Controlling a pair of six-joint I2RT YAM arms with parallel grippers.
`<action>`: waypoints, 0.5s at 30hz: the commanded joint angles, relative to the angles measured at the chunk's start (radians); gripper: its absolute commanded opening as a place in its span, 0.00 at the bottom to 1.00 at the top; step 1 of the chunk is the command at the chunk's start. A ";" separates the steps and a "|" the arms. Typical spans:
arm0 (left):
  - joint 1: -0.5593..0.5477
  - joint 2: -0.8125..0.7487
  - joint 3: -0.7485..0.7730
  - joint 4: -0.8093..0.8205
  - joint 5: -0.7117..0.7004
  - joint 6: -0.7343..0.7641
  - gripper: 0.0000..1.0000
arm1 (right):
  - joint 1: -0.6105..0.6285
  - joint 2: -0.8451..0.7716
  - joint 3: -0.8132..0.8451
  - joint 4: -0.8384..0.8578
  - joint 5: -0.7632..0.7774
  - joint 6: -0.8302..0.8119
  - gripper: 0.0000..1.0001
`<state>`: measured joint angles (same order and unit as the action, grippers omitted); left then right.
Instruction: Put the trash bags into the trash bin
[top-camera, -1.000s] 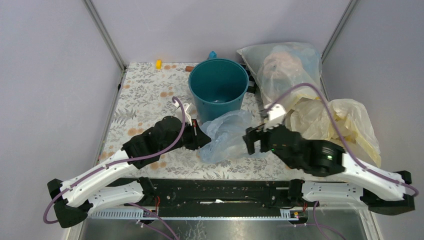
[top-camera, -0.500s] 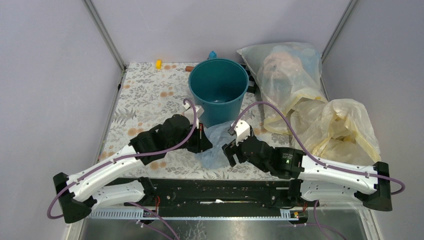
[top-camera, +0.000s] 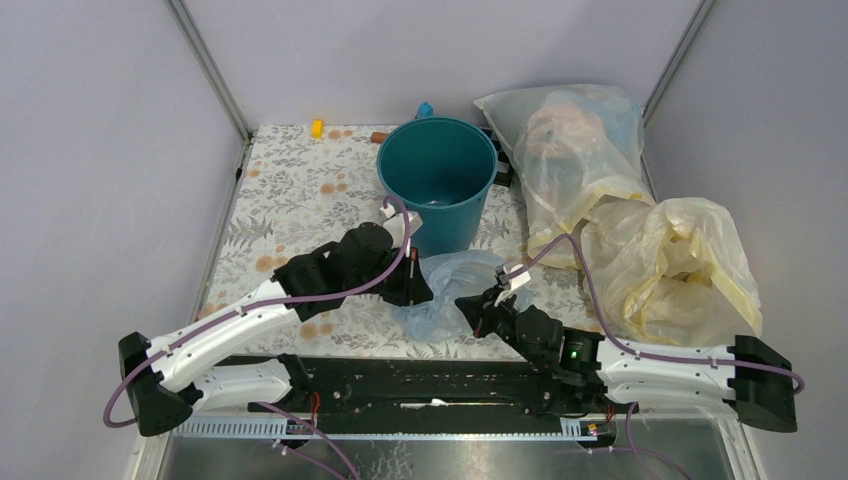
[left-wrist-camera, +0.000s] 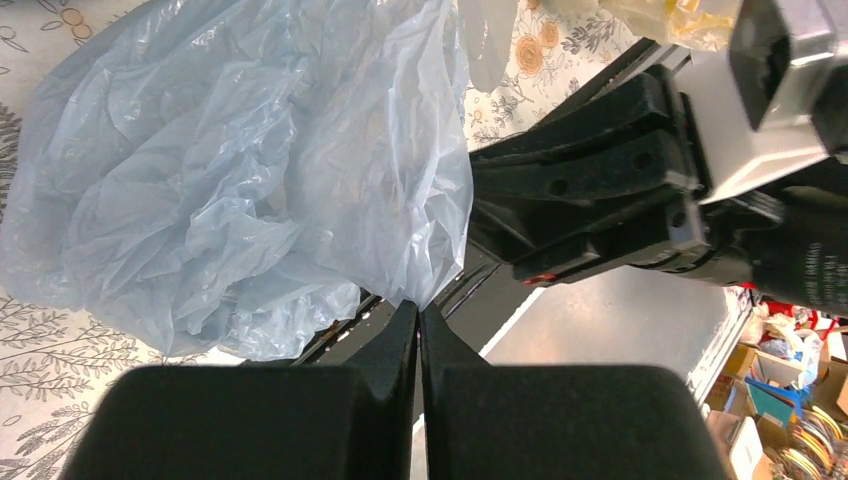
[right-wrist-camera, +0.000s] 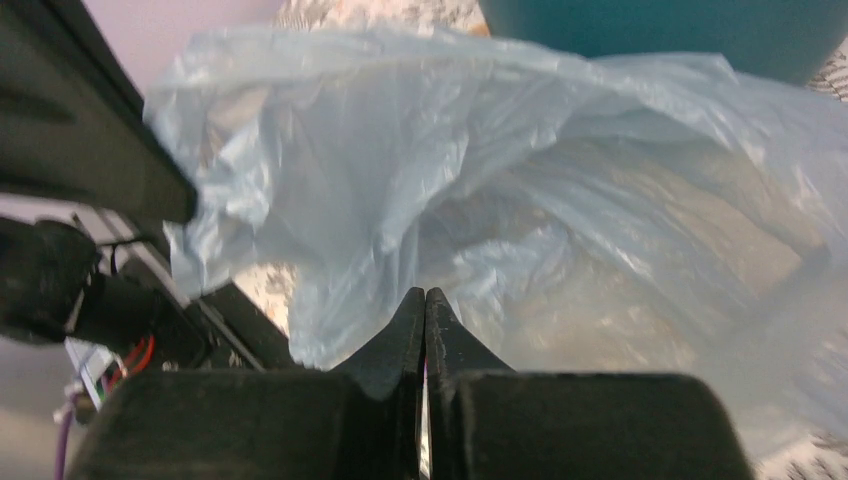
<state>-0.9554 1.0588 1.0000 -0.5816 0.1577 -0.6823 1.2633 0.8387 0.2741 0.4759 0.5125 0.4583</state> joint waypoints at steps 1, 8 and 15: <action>0.004 0.004 0.052 0.067 0.051 -0.016 0.00 | 0.004 0.151 -0.038 0.402 0.130 0.047 0.00; 0.004 0.012 0.085 0.120 0.139 -0.072 0.00 | 0.004 0.458 -0.017 0.773 0.167 0.029 0.00; 0.002 -0.058 0.129 0.412 0.389 -0.258 0.00 | 0.004 0.648 0.002 0.782 0.228 0.081 0.00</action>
<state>-0.9535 1.0615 1.0306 -0.3630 0.4065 -0.8421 1.2633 1.4467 0.2512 1.1751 0.6399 0.4927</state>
